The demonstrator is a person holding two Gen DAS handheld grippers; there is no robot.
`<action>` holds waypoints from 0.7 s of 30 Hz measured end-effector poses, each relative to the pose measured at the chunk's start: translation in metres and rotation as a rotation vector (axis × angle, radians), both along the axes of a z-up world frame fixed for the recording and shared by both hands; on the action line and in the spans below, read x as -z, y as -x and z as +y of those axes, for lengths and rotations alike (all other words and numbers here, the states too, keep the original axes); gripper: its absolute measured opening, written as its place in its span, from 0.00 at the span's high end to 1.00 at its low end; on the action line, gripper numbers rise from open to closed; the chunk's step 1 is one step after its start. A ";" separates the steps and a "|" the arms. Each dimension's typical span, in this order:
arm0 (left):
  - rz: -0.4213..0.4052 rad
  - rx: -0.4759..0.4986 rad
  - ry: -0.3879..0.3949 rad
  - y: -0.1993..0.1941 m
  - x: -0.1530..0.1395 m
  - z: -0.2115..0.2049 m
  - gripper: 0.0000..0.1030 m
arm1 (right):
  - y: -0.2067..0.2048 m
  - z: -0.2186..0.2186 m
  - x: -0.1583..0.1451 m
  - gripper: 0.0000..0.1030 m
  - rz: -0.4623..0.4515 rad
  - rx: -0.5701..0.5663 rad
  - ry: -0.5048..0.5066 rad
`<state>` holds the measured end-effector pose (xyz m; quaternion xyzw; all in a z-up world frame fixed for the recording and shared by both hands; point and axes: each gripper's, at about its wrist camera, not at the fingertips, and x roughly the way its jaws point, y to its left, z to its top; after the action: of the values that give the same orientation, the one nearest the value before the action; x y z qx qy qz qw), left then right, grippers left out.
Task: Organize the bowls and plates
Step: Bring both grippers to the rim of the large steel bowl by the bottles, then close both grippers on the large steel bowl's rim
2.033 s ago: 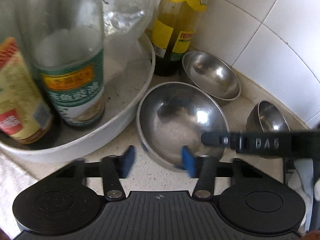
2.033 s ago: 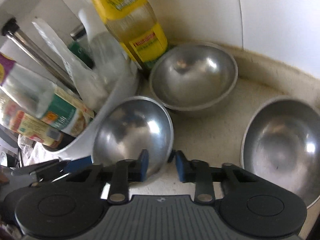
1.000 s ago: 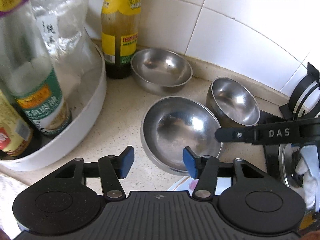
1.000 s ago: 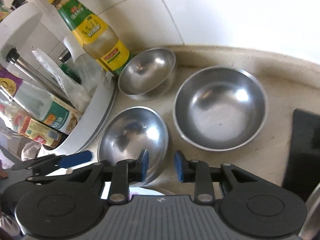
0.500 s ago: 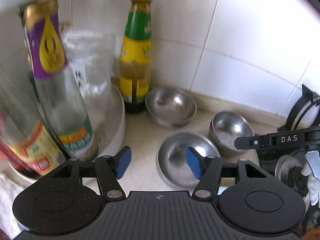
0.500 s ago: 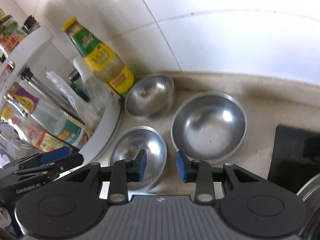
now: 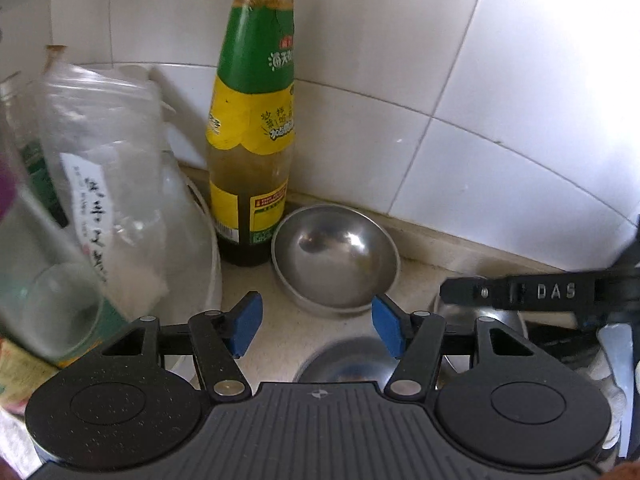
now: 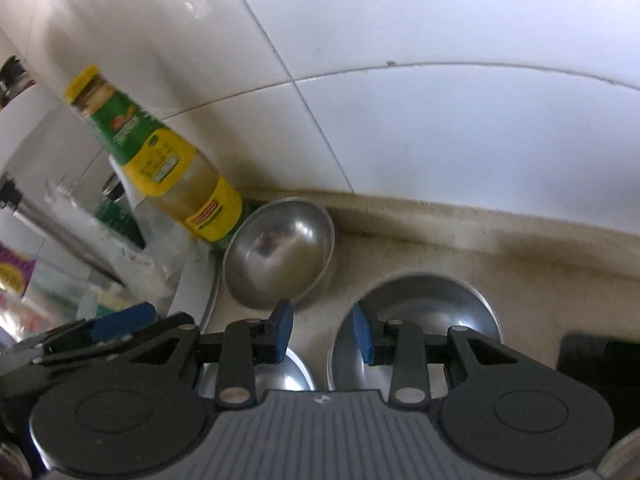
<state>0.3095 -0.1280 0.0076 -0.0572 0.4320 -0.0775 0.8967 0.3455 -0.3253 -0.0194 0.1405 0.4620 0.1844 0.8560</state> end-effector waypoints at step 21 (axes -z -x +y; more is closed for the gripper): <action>0.114 -0.035 -0.003 -0.072 0.058 -0.012 0.36 | -0.072 0.029 0.044 0.46 0.055 -0.026 0.010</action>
<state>0.3814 -0.1403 -0.0505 -0.0677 0.4816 -0.0577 0.8719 0.4180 -0.2967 -0.0639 0.1352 0.4882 0.1890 0.8412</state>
